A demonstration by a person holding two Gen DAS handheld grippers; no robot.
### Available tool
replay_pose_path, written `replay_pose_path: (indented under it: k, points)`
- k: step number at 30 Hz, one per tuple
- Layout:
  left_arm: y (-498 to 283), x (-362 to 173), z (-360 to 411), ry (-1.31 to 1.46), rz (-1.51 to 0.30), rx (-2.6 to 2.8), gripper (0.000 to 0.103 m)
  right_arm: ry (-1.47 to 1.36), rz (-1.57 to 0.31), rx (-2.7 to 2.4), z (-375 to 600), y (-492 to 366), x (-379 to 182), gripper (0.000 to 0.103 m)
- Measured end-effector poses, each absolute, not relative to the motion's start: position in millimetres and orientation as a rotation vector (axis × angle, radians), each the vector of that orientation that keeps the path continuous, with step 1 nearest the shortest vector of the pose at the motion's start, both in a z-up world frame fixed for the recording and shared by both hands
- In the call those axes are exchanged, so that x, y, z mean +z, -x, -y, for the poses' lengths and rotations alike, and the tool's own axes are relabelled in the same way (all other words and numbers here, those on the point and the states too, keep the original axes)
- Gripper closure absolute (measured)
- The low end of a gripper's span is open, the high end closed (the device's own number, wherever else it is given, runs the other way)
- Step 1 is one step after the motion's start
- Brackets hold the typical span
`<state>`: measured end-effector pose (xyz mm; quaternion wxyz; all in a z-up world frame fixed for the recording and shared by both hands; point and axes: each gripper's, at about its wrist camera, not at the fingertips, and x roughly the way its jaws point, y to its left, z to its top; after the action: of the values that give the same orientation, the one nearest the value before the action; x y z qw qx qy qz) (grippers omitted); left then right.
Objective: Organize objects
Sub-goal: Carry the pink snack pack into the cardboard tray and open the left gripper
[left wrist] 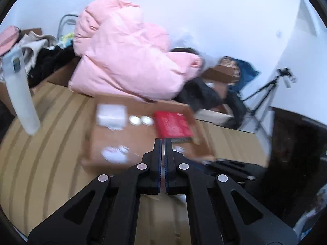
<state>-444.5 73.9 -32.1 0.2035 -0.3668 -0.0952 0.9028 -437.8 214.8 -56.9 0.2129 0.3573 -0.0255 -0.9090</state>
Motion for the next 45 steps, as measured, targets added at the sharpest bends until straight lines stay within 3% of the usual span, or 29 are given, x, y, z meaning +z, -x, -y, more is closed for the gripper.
replay_pose_path:
  k: [2, 4, 6, 8, 10, 11, 12, 14, 15, 18, 22, 23, 24, 26, 28, 33, 36, 40, 45]
  points:
    - [454, -44, -60, 1.033, 0.218, 2.595, 0.103, -0.990, 0.074, -2.531, -215, 455, -57, 0.103]
    - [455, -58, -50, 1.046, 0.185, 2.620, 0.096, -0.972, 0.046, -2.535, -214, 461, -58, 0.103]
    - [455, -78, -41, 1.110, 0.197, 2.611, 0.075, -0.960, 0.019, -2.563, -221, 464, -61, 0.103]
    - [444, -101, -39, 1.146, 0.199, 2.558, 0.068, -0.946, 0.030, -2.591, -236, 458, -64, 0.102]
    - [433, -116, -45, 1.142, 0.179, 2.516, 0.050, -0.934, 0.039, -2.592, -250, 450, -70, 0.099]
    - [429, -123, -52, 1.147, 0.144, 2.491, 0.039, -0.935, 0.042, -2.583, -258, 444, -77, 0.091]
    - [426, -128, -59, 1.145, 0.115, 2.475, 0.039, -0.966, 0.045, -2.588, -267, 438, -88, 0.082]
    - [425, -138, -70, 1.118, 0.089, 2.490, 0.039, -1.045, 0.109, -2.600, -283, 430, -111, 0.015]
    - [428, -140, -72, 1.112, 0.097, 2.486, 0.039, -1.077, 0.170, -2.589, -290, 428, -122, 0.010]
    - [442, -156, -80, 1.185, 0.149, 2.455, 0.040, -1.168, 0.317, -2.526, -301, 428, -152, 0.010]
    - [452, -168, -83, 1.212, 0.217, 2.417, 0.047, -1.170, 0.321, -2.525, -300, 439, -170, 0.010]
    - [452, -167, -83, 1.201, 0.238, 2.387, 0.060, -1.152, 0.312, -2.542, -299, 441, -169, 0.014]
    - [452, -166, -83, 1.196, 0.248, 2.366, 0.067, -1.134, 0.311, -2.545, -299, 444, -169, 0.019]
    - [451, -165, -83, 1.192, 0.261, 2.371, 0.071, -1.117, 0.311, -2.559, -300, 447, -167, 0.037]
    - [450, -165, -84, 1.189, 0.270, 2.369, 0.074, -1.129, 0.305, -2.549, -299, 449, -170, 0.041]
    - [441, -160, -88, 1.184, 0.258, 2.379, 0.083, -1.130, 0.230, -2.529, -287, 448, -170, 0.041]
    - [436, -160, -86, 1.199, 0.287, 2.382, 0.084, -1.177, 0.185, -2.488, -277, 448, -174, 0.043]
    - [432, -157, -82, 1.210, 0.318, 2.370, 0.085, -1.163, 0.262, -2.513, -283, 446, -172, 0.066]
    - [427, -118, -77, 1.122, 0.297, 2.372, 0.085, -1.086, 0.260, -2.564, -283, 431, -138, 0.068]
